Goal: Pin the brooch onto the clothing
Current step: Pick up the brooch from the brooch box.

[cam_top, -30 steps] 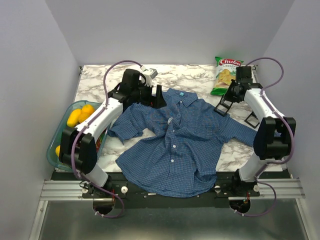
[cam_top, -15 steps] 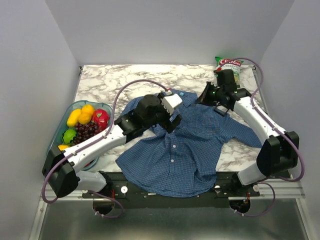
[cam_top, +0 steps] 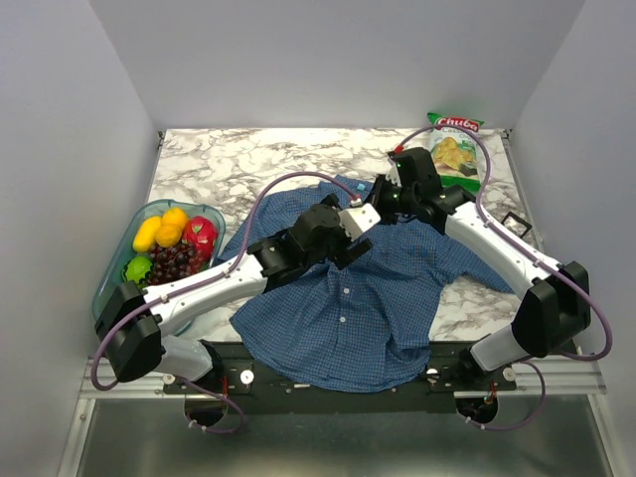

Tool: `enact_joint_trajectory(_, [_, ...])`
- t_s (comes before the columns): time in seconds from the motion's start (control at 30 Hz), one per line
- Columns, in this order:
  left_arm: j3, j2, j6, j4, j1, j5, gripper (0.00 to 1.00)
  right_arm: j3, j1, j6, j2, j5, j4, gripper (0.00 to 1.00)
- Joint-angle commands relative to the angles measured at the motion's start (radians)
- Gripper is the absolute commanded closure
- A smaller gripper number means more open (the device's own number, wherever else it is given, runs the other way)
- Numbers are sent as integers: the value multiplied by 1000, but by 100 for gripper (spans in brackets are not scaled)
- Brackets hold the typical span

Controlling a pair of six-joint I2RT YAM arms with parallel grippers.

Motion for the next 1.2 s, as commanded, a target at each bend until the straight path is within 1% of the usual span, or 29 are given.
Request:
enact_joint_trajectory(0.0, [30,39,16,-7,-8,-78,5,-8,19,55,-33,-36,49,99])
enact_joint_trajectory(0.07, [32,47,25,-7,-8,-94,9,-8,28,58,-38,-34,47,99])
enact_joint_trajectory(0.13, [33,55,29,-7,-6,-113,18,-11,39,64,-41,-33,52,99])
enact_joint_trajectory(0.17, [33,55,29,-5,-8,-121,24,-12,41,64,-42,-37,53,99])
enact_joint_trajectory(0.2, [33,58,28,-5,-8,-127,36,-15,44,67,-41,-39,53,99])
enact_joint_trajectory(0.3, [32,56,31,-2,-8,-133,49,-23,47,72,-47,-42,58,99])
enact_joint_trajectory(0.37, [32,61,31,-2,-8,-135,52,-29,50,73,-52,-44,61,99])
enact_joint_trajectory(0.47, [33,67,32,-5,-9,-129,53,-32,56,80,-59,-44,66,99])
enact_joint_trajectory(0.5, [33,69,35,-3,-9,-127,57,-32,56,80,-59,-44,67,99])
enact_joint_trajectory(0.53, [33,69,34,-2,-11,-127,60,-34,58,80,-64,-42,66,99])
enact_joint_trajectory(0.67, [30,72,34,3,-12,-118,61,-41,62,89,-73,-42,76,99])
enact_joint_trajectory(0.7, [29,70,32,6,-12,-111,68,-43,62,90,-75,-44,78,99])
enact_joint_trajectory(0.77, [26,69,34,10,-14,-104,73,-44,64,89,-75,-44,81,99])
enact_joint_trajectory(0.8, [26,70,34,12,-14,-100,83,-49,65,89,-78,-44,82,99])
enact_joint_trajectory(0.83, [26,69,32,12,-14,-98,87,-49,65,90,-78,-45,85,99])
enact_joint_trajectory(0.87, [26,67,32,13,-14,-97,90,-49,67,89,-78,-47,85,98])
enact_joint_trajectory(0.9, [26,70,32,12,-14,-97,99,-51,68,89,-79,-45,87,96])
enact_joint_trajectory(0.97, [30,70,29,4,-15,-94,100,-58,73,87,-82,-42,89,92])
enact_joint_trajectory(1.03, [27,64,19,9,-14,-86,100,-69,71,84,-85,-45,95,85])
enact_joint_trajectory(1.07, [20,60,0,15,-14,-84,100,-72,73,83,-85,-50,95,80])
enact_joint_trajectory(1.1, [16,53,-7,19,-11,-75,100,-74,73,81,-87,-51,95,73])
enact_joint_trajectory(1.13, [12,43,-18,23,-8,-65,100,-80,73,83,-93,-51,98,69])
enact_joint_trajectory(1.17, [6,38,-32,24,0,-37,100,-92,73,81,-99,-54,111,69])
